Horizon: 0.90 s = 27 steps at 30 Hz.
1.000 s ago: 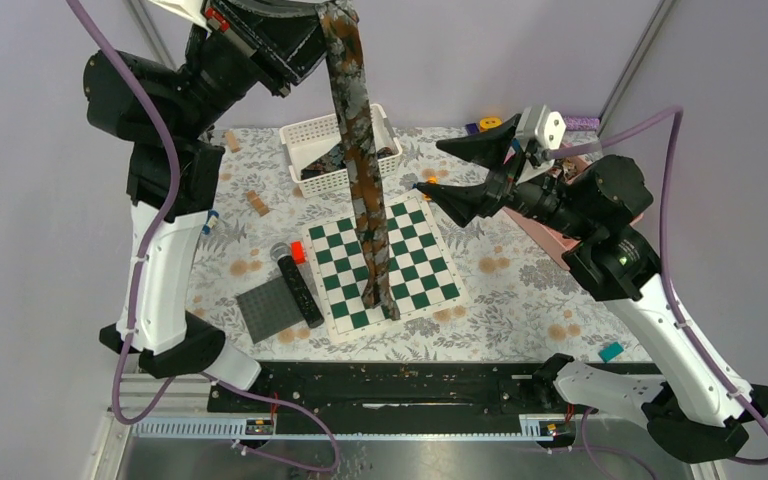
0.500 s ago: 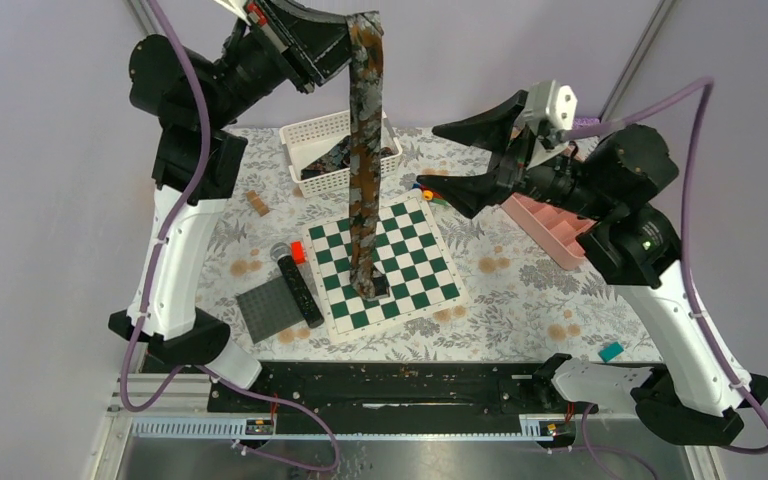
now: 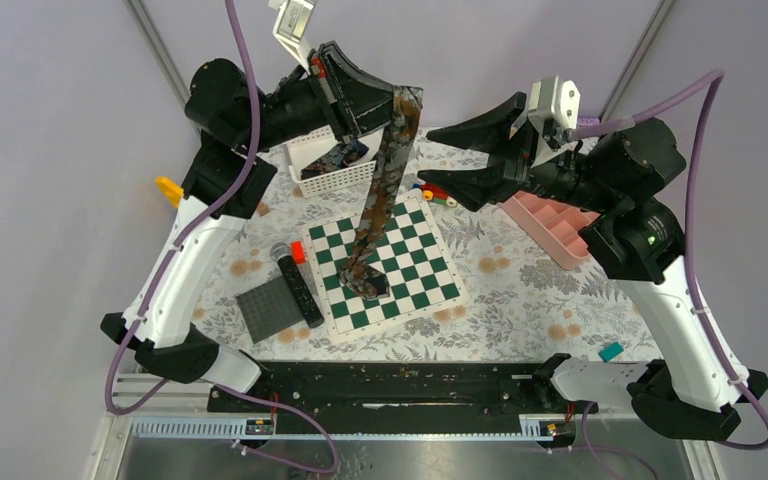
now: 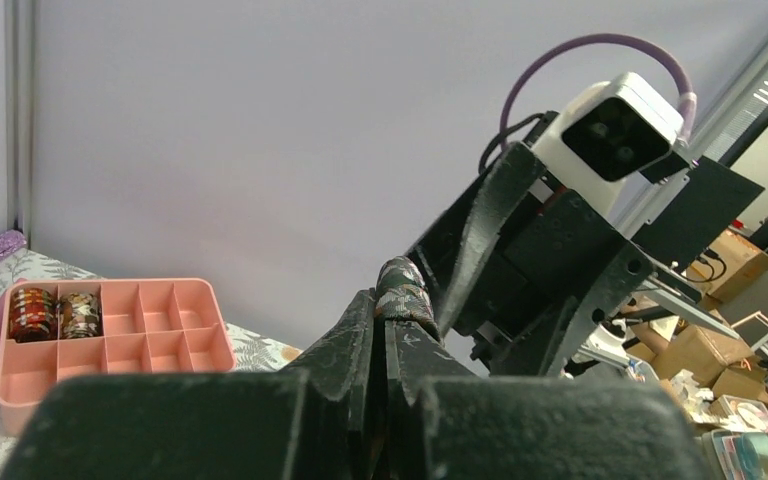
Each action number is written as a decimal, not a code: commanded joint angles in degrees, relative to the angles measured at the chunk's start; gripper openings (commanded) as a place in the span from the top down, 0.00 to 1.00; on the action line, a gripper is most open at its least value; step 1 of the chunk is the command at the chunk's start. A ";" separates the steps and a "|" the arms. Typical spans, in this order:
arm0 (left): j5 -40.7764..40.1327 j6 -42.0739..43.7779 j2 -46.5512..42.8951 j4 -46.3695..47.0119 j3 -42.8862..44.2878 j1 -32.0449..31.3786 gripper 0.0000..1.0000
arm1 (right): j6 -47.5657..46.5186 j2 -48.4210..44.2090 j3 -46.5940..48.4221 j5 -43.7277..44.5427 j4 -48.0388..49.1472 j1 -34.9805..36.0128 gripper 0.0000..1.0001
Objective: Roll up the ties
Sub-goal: Flatten out the tie at the center of the board.
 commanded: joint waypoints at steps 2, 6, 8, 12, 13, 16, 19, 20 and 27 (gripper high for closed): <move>1.36 1.59 -3.46 4.49 -1.02 -0.94 1.00 | -0.31 -0.23 0.08 -0.80 0.72 -0.21 0.43; 1.34 1.51 -3.54 5.00 -1.22 -1.16 1.00 | -0.31 -0.27 -0.53 -0.59 0.69 -0.18 0.45; 1.53 1.41 -3.58 5.19 -1.21 -1.37 1.00 | -0.16 0.05 -0.55 -0.73 0.68 -0.22 0.45; 1.53 1.41 -3.59 5.25 -1.29 -1.66 1.00 | 0.59 1.24 0.38 -2.10 0.73 -0.22 0.48; 1.51 1.41 -3.65 5.21 -1.32 -1.78 1.00 | 0.89 1.63 0.74 -2.60 0.79 -0.20 0.48; 1.43 1.41 -3.69 5.38 -1.55 -1.87 1.00 | 1.98 2.89 1.90 -4.14 0.85 -0.22 0.49; 1.44 1.43 -3.64 5.47 -1.60 -2.07 1.00 | 2.89 3.72 2.25 -4.78 1.36 -0.20 0.51; 1.43 1.41 -3.66 5.55 -1.65 -2.05 1.00 | 3.22 3.97 2.33 -4.97 1.48 -0.19 0.52; 1.66 1.43 -3.72 5.81 -2.06 -2.16 1.00 | 3.91 4.38 2.17 -5.89 2.39 -0.22 0.63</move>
